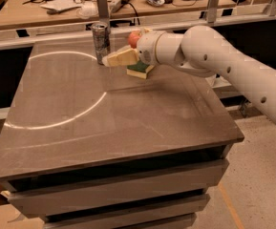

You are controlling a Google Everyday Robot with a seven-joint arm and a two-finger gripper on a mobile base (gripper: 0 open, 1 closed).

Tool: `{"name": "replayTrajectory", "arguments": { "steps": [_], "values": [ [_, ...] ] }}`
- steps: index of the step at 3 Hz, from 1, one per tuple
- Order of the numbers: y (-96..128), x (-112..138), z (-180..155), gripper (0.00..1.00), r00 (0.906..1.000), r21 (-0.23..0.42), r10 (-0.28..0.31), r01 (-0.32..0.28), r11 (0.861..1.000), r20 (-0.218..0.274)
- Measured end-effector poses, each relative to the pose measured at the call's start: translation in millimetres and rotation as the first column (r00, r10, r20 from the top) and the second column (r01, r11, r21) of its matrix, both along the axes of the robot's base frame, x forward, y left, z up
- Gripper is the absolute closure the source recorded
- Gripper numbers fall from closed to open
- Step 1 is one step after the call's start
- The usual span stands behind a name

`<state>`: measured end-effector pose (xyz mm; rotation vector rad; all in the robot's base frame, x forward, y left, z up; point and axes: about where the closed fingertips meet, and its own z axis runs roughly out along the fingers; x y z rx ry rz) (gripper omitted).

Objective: Knock redbull can over

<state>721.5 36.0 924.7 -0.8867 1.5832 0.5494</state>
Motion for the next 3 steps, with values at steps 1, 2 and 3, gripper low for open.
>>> {"name": "replayTrajectory", "arguments": {
  "steps": [1, 2, 3],
  "values": [
    [27, 17, -1, 0.00, 0.9999, 0.007, 0.007, -0.007, 1.000, 0.013],
    [46, 30, -13, 0.00, 0.9998, 0.002, 0.018, -0.018, 1.000, -0.005],
    [73, 49, -28, 0.00, 0.9998, 0.022, 0.016, -0.016, 1.000, -0.012]
  ]
}}
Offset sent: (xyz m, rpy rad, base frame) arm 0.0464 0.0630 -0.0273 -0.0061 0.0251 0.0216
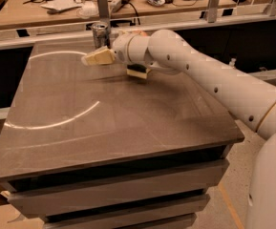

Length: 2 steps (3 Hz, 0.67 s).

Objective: Knock redbull can over

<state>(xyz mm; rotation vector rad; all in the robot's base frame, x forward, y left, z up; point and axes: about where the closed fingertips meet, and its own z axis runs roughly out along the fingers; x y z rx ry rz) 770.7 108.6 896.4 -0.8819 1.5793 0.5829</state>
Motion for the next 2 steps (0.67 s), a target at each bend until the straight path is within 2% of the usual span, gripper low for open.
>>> {"name": "replayTrajectory", "arguments": {
  "steps": [1, 2],
  "values": [
    [17, 13, -2, 0.02, 0.9999, 0.030, -0.006, 0.006, 1.000, 0.015],
    [27, 20, 5, 0.25, 0.9992, 0.060, -0.011, 0.009, 0.998, 0.038]
  ]
}}
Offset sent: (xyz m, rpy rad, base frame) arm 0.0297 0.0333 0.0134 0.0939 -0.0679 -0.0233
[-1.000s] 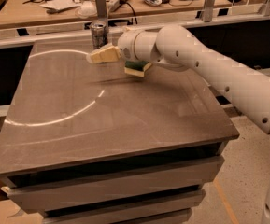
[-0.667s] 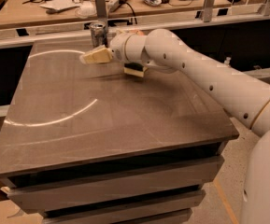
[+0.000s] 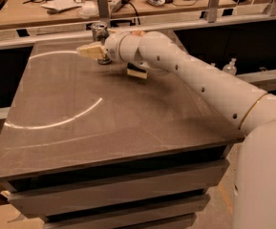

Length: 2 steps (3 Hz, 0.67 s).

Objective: Knock redbull can over

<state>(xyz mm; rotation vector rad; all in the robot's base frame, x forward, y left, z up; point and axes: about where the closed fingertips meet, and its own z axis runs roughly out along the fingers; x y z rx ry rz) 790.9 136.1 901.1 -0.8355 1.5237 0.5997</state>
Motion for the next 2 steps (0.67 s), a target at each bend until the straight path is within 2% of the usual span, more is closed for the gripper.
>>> {"name": "replayTrajectory", "arguments": {
  "steps": [1, 2],
  "values": [
    [0, 1, 15, 0.56, 0.9982, 0.014, 0.016, -0.017, 1.000, 0.058],
    [-9, 0, 29, 0.87, 0.9887, 0.000, 0.044, -0.044, 0.999, 0.143]
  ]
}}
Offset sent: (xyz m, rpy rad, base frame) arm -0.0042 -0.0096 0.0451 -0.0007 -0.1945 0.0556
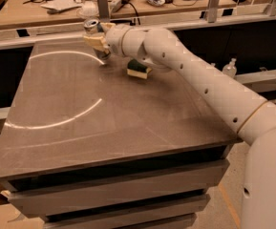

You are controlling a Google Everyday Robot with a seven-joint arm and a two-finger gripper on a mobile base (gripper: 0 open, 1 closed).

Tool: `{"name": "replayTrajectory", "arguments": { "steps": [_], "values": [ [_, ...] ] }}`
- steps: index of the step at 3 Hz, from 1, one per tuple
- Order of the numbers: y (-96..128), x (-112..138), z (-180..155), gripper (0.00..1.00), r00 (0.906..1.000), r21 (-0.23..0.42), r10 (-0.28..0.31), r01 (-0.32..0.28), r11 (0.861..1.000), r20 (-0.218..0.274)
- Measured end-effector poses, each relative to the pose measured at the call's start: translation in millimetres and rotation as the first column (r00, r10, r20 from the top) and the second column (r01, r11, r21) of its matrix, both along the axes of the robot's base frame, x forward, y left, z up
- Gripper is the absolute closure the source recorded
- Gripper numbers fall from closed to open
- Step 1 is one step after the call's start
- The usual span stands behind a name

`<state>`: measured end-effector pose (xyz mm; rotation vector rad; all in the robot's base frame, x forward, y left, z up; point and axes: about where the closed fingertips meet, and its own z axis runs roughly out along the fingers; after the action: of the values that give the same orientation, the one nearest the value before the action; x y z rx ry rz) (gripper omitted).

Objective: Knock redbull can over

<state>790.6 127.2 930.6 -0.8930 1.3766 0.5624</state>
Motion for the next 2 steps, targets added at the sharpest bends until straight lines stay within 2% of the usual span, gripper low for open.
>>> {"name": "replayTrajectory", "arguments": {
  "steps": [1, 2],
  "values": [
    [-31, -37, 30, 1.00, 0.9769, -0.039, 0.115, -0.109, 0.993, 0.180],
    [-46, -84, 41, 1.00, 0.8922, -0.208, 0.267, -0.202, 0.957, 0.364]
  ]
}}
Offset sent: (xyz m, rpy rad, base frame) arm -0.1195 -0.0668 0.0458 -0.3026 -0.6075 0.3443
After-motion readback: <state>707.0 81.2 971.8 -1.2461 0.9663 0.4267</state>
